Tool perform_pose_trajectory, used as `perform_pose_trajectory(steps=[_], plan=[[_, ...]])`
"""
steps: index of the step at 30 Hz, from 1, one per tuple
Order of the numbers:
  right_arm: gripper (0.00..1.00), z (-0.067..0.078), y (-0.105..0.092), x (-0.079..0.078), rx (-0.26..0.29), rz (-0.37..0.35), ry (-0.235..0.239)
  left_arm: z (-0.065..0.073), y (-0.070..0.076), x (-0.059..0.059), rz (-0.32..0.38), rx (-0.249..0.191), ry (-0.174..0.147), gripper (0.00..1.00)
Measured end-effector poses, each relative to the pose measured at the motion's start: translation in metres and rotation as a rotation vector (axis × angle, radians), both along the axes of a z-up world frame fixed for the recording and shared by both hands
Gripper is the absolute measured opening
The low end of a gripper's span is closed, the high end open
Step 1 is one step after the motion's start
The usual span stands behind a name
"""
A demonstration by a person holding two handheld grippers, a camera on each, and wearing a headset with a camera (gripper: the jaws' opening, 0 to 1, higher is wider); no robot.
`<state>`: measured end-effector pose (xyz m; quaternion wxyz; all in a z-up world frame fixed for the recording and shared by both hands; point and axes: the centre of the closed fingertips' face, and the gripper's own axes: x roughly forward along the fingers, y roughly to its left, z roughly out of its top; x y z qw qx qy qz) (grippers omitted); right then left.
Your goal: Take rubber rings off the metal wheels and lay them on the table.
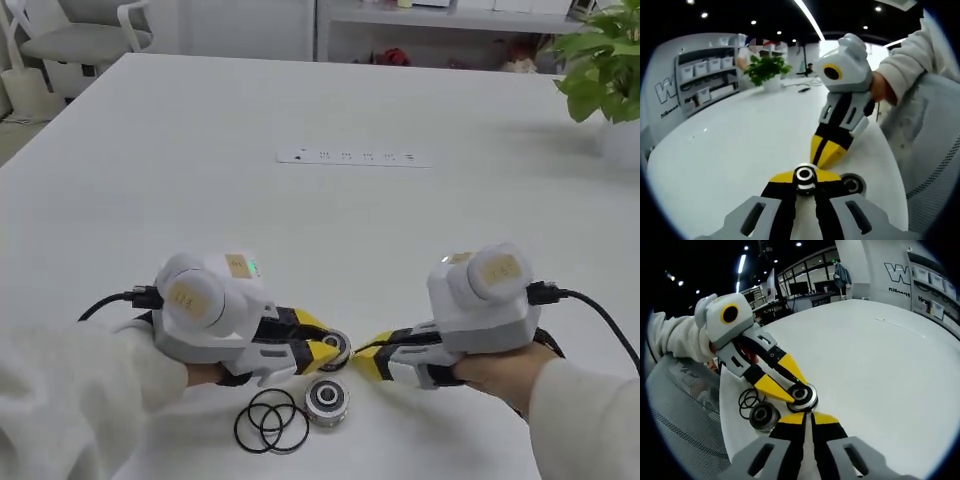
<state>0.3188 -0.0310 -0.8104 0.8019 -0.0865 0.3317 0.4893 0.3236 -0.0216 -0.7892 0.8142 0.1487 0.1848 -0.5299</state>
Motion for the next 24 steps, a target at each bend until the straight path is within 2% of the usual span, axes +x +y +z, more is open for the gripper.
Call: perform_pose_trajectory(steps=[2, 5, 8, 12, 13, 15, 17, 19, 24], plan=[[0.02, 0.000, -0.001, 0.001, -0.001, 0.001, -0.006, 0.000, 0.000, 0.000, 0.000, -0.002, 0.001, 0.14], [0.11, 0.002, 0.001, -0.001, 0.017, 0.009, 0.007, 0.000, 0.000, 0.000, 0.000, -0.004, 0.001, 0.14], [0.18, 0.002, 0.003, 0.001, 0.009, 0.010, -0.023, 0.000, 0.000, 0.000, 0.001, -0.005, 0.002, 0.14], [0.28, 0.003, 0.011, -0.002, 0.039, 0.016, -0.046, 0.000, -0.001, 0.000, 0.002, -0.006, 0.003, 0.14], [0.28, 0.003, 0.011, -0.002, 0.021, 0.024, -0.072, 0.000, -0.001, 0.000, 0.002, -0.007, 0.003, 0.14], [0.28, 0.004, 0.013, 0.000, 0.031, 0.017, -0.092, 0.000, -0.001, 0.000, 0.003, -0.007, 0.004, 0.14], [0.24, 0.004, 0.015, 0.000, 0.053, 0.015, -0.076, 0.000, -0.001, 0.001, 0.004, -0.008, 0.004, 0.14], [0.24, 0.004, 0.015, -0.001, 0.045, 0.024, -0.096, 0.000, -0.001, 0.001, 0.004, -0.008, 0.004, 0.14], [0.22, 0.003, 0.014, -0.001, 0.029, 0.042, -0.096, 0.000, -0.001, 0.001, 0.005, -0.009, 0.004, 0.14]])
